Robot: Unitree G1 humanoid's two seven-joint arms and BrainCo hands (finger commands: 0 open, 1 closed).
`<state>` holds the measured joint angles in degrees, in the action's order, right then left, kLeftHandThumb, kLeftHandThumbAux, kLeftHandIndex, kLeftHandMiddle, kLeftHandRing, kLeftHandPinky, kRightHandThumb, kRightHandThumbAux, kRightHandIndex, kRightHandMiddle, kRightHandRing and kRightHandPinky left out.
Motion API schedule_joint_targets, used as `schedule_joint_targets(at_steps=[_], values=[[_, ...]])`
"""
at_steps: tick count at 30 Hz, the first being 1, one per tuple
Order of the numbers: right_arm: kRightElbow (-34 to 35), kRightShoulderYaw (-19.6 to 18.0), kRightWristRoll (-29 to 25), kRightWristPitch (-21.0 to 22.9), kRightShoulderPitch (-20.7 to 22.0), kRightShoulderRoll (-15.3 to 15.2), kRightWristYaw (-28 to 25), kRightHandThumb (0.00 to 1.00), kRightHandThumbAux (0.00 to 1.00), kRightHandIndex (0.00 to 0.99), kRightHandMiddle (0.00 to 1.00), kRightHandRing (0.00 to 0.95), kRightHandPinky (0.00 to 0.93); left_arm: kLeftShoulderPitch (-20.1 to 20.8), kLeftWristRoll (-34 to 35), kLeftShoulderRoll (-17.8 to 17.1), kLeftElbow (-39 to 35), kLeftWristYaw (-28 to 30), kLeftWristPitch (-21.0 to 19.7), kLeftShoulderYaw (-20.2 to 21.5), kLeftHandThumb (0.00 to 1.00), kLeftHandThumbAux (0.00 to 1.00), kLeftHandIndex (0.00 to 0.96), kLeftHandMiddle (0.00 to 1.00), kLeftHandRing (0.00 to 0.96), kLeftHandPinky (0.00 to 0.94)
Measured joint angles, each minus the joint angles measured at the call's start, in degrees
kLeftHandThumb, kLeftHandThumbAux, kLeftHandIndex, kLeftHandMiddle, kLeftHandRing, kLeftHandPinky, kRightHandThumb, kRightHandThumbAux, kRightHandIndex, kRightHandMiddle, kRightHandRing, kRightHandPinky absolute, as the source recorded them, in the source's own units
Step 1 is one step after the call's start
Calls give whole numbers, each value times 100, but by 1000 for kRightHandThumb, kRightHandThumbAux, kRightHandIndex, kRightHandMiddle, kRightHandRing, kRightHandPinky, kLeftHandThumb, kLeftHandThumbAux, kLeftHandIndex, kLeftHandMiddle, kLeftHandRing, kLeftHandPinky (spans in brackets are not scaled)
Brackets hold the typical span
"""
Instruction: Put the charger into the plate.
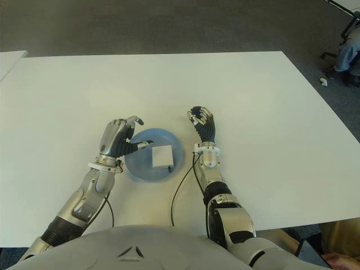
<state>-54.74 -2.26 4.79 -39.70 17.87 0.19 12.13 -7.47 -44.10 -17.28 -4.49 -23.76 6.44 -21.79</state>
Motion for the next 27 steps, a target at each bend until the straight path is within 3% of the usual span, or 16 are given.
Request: schedule_joint_targets(at_steps=[20,21,22,25,27], values=[[4,-45,-55,-12,-1,14,-211,0,605,351,383,323,273,-2,-334,48,22,103,-4,-217,736,692,443,821,817,798],[4,-48,-56,-13,-1,14,-226,0,604,352,379,318,264,-1,-350,48,30,101,-2,-219,576,569,346,571,571,587],[3,-53,-58,-13,-1,15,-246,0,603,352,377,315,259,5,-381,45,58,96,11,-221,470,491,283,410,411,450],[1,-73,-72,-14,-1,17,-310,0,600,352,373,309,251,43,-449,2,246,45,113,-230,317,362,128,159,160,192],[-5,-94,-76,-16,-1,19,-352,0,598,353,372,307,250,115,-475,-59,498,-47,283,-234,271,315,65,81,81,98]])
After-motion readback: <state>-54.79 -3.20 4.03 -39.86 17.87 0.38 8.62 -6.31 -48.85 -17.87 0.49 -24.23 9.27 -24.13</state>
